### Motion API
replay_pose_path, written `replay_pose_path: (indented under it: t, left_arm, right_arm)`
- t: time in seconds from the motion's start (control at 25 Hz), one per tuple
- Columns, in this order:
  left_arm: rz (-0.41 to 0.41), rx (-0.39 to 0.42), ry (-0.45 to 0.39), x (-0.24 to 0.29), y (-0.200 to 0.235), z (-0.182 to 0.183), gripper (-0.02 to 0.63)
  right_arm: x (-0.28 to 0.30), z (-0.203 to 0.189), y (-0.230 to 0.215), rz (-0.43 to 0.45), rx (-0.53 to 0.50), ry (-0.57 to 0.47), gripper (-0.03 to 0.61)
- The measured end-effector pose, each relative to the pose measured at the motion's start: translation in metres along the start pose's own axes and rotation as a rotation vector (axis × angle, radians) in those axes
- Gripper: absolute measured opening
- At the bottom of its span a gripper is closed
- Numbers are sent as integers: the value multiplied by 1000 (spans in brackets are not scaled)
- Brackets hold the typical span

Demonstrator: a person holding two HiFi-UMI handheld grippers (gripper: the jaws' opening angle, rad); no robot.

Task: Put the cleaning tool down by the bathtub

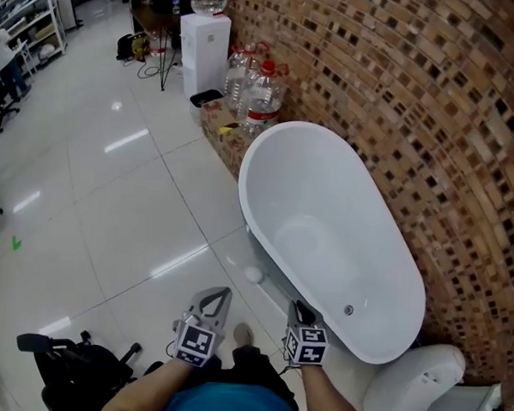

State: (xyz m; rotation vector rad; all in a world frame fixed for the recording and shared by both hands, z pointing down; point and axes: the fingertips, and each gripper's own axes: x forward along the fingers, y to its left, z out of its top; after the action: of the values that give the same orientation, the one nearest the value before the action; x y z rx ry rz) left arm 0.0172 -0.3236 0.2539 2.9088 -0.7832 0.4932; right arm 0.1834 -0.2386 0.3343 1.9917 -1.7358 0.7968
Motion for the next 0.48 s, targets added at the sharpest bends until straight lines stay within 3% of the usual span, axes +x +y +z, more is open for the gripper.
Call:
replay_pose_path:
  t: [0.24,0.48]
  left_arm:
    - [6,11,-100,-34,-21,60,-3]
    - [25,-8,-189,-61,-34,107,-3]
  right_arm:
    - [-72,59,18,-13,16,-176,0]
    - [-143,110,2,-68,30,-364,-8]
